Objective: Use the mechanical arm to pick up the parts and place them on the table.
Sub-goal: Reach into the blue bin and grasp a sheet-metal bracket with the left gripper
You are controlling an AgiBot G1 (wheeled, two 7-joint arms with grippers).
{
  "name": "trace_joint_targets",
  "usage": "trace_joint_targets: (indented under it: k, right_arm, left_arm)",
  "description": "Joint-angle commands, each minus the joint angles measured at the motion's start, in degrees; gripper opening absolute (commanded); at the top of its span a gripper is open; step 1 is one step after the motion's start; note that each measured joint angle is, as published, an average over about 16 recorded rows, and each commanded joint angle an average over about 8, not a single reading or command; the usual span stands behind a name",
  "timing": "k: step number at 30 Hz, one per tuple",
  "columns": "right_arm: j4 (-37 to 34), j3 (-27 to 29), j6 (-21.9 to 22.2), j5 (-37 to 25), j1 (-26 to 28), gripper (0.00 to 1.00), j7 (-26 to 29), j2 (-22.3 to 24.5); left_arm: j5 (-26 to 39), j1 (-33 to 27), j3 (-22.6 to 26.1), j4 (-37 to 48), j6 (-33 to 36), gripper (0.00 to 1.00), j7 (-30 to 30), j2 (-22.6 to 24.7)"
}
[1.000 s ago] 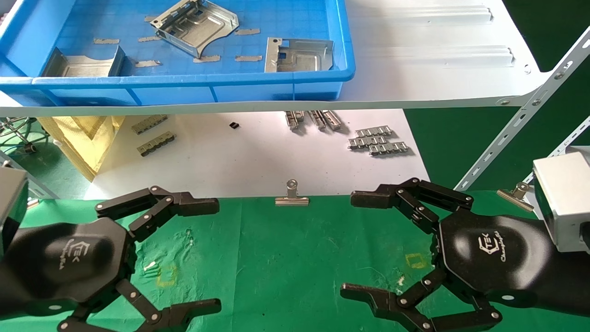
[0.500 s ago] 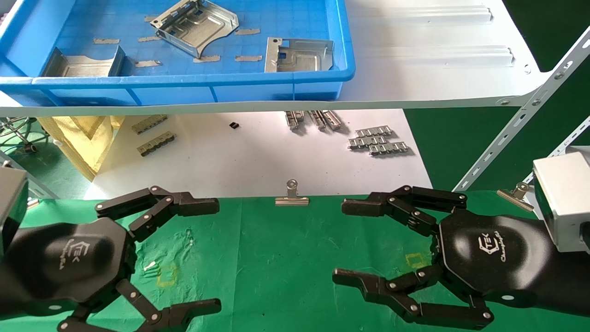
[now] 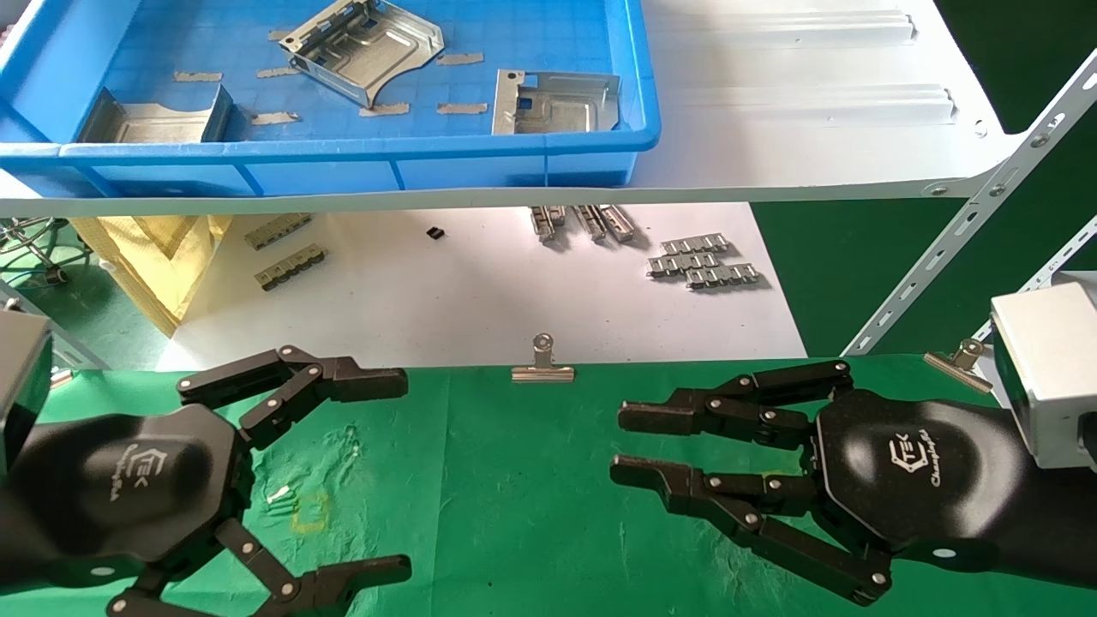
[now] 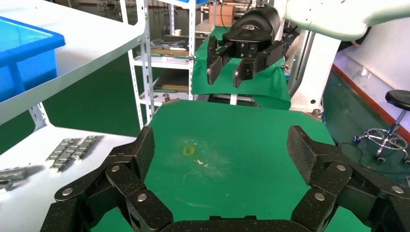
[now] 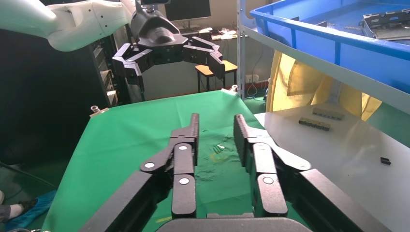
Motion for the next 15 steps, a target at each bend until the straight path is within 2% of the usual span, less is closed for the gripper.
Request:
trace_joint_targets:
  k: [1, 9, 12, 15]
  right_arm:
    - [0.0, 0.0, 0.0, 0.0, 0.0, 0.0, 0.0, 0.0]
    - [0.0, 0.0, 0.0, 0.0, 0.0, 0.0, 0.0, 0.0]
    - [0.0, 0.0, 0.0, 0.0, 0.0, 0.0, 0.0, 0.0]
    - [0.0, 0.0, 0.0, 0.0, 0.0, 0.0, 0.0, 0.0]
  left_arm:
    - [0.0, 0.0, 0.0, 0.0, 0.0, 1.0, 0.0, 0.0]
    - [0.7, -2.1, -0.2, 0.5, -0.6, 1.0, -0.2, 0.0]
    - [2.4, -6.2, 0.1, 1.7, -1.3, 1.0, -1.2, 0.5]
    - [5.9, -12.8, 1.3, 4.9, -2.1, 1.0, -2.5, 2.0]
